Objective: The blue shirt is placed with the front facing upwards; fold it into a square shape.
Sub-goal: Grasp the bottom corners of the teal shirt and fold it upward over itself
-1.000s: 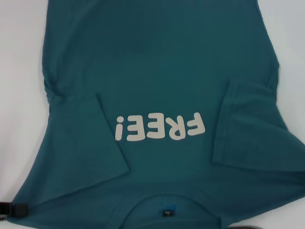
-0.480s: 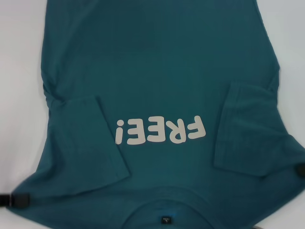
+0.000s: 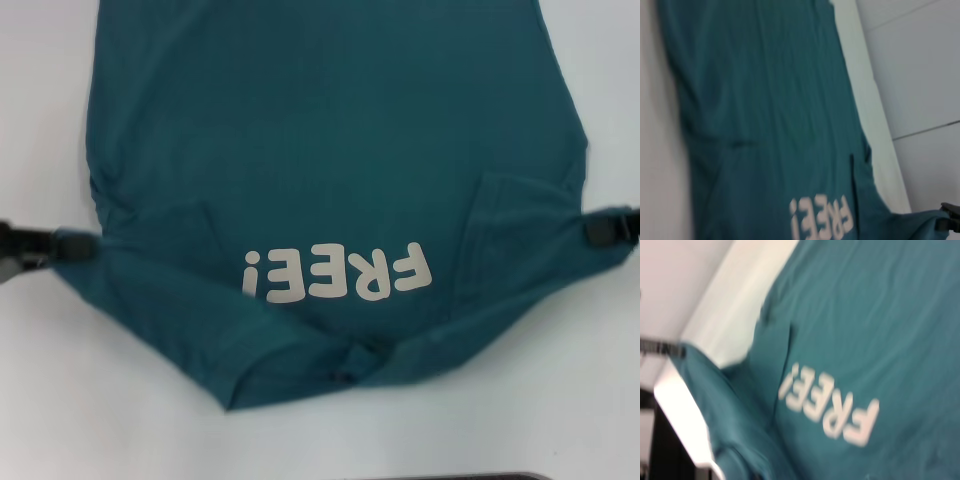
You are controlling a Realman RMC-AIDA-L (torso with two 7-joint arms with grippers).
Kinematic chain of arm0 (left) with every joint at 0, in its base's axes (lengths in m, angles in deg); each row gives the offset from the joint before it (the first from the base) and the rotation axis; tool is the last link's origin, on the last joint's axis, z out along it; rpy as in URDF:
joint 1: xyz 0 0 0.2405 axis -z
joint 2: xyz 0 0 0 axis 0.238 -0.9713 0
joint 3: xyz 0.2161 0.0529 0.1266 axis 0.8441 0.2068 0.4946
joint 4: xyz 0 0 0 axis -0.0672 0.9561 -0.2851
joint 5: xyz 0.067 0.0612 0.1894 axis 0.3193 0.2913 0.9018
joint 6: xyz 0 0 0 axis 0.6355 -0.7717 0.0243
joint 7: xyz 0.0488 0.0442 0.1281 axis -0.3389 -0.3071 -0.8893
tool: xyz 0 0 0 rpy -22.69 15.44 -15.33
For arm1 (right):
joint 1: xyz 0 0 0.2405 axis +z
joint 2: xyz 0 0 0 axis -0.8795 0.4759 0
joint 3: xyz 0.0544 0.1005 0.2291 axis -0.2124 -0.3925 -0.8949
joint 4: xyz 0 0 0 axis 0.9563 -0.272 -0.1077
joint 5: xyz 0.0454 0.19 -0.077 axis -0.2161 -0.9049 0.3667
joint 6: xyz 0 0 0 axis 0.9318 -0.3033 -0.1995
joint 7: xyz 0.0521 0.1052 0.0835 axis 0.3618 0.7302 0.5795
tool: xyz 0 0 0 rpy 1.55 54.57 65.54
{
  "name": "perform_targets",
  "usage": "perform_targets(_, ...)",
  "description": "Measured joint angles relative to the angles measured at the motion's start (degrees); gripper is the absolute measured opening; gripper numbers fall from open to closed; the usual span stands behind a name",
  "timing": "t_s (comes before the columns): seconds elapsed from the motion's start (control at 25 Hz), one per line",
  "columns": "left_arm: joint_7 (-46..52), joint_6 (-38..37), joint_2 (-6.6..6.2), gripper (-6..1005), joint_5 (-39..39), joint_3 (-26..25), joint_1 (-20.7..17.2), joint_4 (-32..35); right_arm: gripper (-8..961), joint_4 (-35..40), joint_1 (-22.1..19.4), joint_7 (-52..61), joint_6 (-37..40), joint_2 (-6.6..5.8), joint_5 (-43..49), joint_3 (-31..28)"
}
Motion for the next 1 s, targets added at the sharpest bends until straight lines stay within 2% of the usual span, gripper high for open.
perform_targets(0.28,3.25,7.63,2.46,50,-0.48,0.78,7.30,0.32,31,-0.14,3.15,3.10,-4.61,0.34,-1.23,-0.27)
perform_targets(0.56,3.78,16.97,3.29,52,-0.80,1.92,13.22,2.93,31,-0.16,5.45,6.42,-11.45,0.99,-1.15,0.02)
perform_targets(1.0,3.85,30.66,3.43,56,-5.81,4.12,14.26,3.19,32,-0.32,6.04,8.20,-24.33,1.08,-4.60,0.20)
